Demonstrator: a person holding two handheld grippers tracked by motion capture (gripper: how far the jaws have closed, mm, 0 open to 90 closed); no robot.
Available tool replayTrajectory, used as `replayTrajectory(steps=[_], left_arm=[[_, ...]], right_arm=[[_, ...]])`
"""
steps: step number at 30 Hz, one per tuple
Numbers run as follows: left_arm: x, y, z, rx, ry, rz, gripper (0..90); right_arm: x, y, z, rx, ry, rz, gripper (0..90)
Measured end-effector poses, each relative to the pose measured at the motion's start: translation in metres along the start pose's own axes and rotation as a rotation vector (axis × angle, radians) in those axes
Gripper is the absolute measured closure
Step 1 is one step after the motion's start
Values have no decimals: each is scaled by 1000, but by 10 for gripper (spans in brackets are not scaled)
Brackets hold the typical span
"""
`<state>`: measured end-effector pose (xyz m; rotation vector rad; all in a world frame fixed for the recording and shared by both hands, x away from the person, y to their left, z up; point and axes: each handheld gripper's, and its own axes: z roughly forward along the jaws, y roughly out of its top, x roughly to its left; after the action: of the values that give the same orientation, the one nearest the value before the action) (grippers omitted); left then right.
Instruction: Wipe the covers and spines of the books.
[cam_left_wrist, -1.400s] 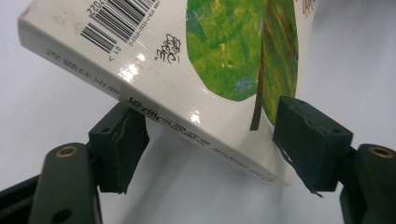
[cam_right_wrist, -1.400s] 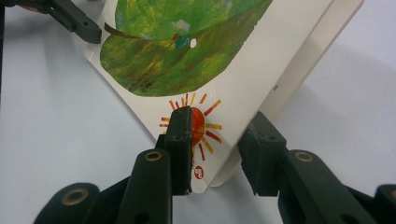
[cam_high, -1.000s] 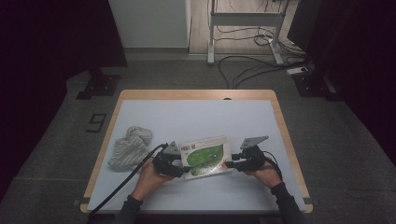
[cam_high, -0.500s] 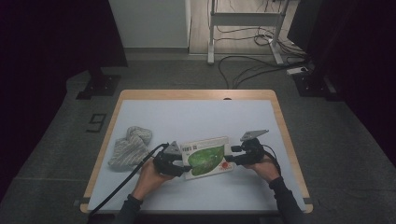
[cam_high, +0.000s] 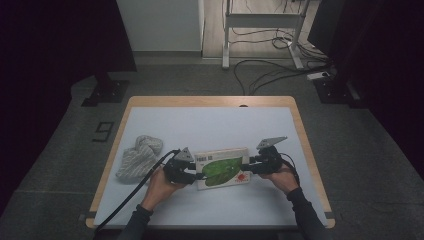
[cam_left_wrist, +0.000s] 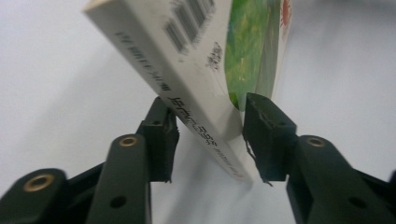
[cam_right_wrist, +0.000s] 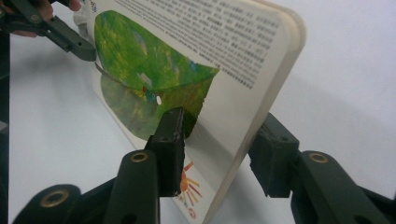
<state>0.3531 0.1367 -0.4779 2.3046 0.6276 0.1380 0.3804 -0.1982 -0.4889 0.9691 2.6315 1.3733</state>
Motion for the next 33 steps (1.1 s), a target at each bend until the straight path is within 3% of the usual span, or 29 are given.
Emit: replayTrajectory(steps=[6,13,16,33], left_arm=[[4,4,-6,-5,33,8,628],[11,7,-14,-10,92,0,644],[15,8,-17,-12,95,-2,643],[38,23,-20,-9,157,-13,626]], right_arm=[[6,7,-3,-11,-32,-10,601],[15,15,1,-8,-63,-62,617],[18,20,3,-11,-81,-70,620],[10,41,12,-43,-133,-80,619]])
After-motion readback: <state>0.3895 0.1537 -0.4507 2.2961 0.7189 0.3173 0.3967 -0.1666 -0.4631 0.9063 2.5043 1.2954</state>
